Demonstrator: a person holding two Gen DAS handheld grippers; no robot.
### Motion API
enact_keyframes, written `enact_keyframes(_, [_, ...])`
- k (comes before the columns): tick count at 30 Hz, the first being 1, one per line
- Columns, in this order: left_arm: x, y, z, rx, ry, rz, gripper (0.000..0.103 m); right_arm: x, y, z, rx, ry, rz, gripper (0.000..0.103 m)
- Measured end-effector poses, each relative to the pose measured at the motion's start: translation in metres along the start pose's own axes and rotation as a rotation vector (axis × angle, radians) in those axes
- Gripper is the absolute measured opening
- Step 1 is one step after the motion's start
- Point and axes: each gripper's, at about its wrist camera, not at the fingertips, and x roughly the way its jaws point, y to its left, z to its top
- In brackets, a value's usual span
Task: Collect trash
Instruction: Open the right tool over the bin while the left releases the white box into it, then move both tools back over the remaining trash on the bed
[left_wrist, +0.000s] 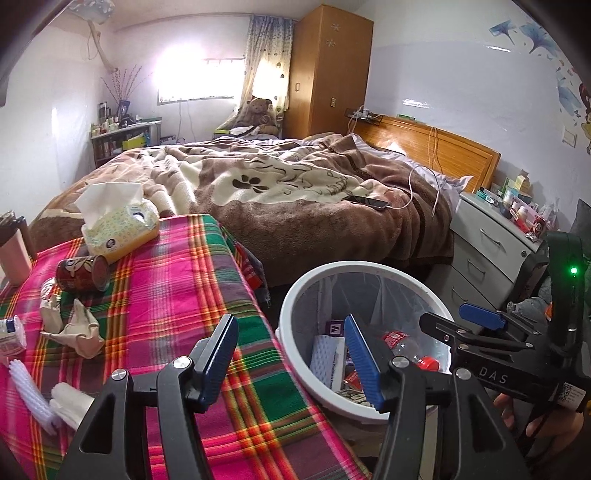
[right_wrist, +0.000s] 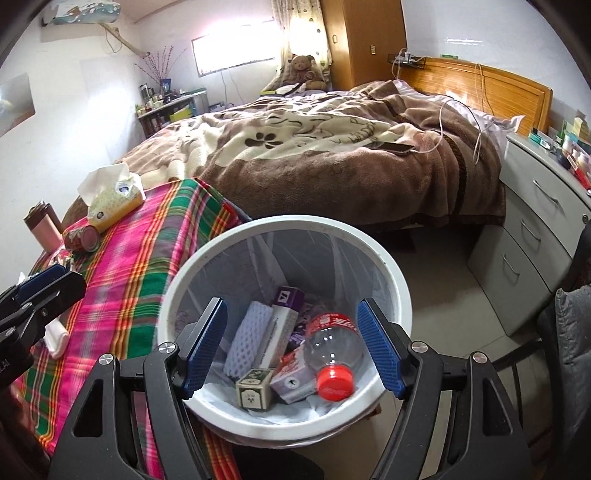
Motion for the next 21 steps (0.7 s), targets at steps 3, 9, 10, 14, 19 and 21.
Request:
enact_keyframes(3, [-0.009, 0.01, -0.003, -0.013, -0.01, 0.016, 0.059, -0.002, 0.006, 0.0, -0.008, -0.008, 0.015, 0.074])
enact_keyframes(9, [-0.026, 0.029, -0.007, -0.029, -0.03, 0.055, 0.059, -0.007, 0.022, 0.0, -0.024, -0.03, 0.05, 0.074])
enact_keyframes(10, [-0.028, 0.034, -0.007, -0.035, -0.032, 0.058, 0.06, -0.008, 0.025, 0.0, -0.028, -0.036, 0.06, 0.074])
enact_keyframes(14, [-0.038, 0.055, -0.011, -0.059, -0.04, 0.091, 0.06, -0.01, 0.041, 0.001, -0.047, -0.057, 0.109, 0.074])
enact_keyframes(19, [-0.051, 0.089, -0.016, -0.098, -0.052, 0.154, 0.06, -0.006, 0.064, -0.001, -0.078, -0.055, 0.16, 0.074])
enact_keyframes(21, [-0.055, 0.105, -0.019, -0.12, -0.054, 0.169, 0.061, -0.004, 0.076, -0.002, -0.1, -0.052, 0.176, 0.074])
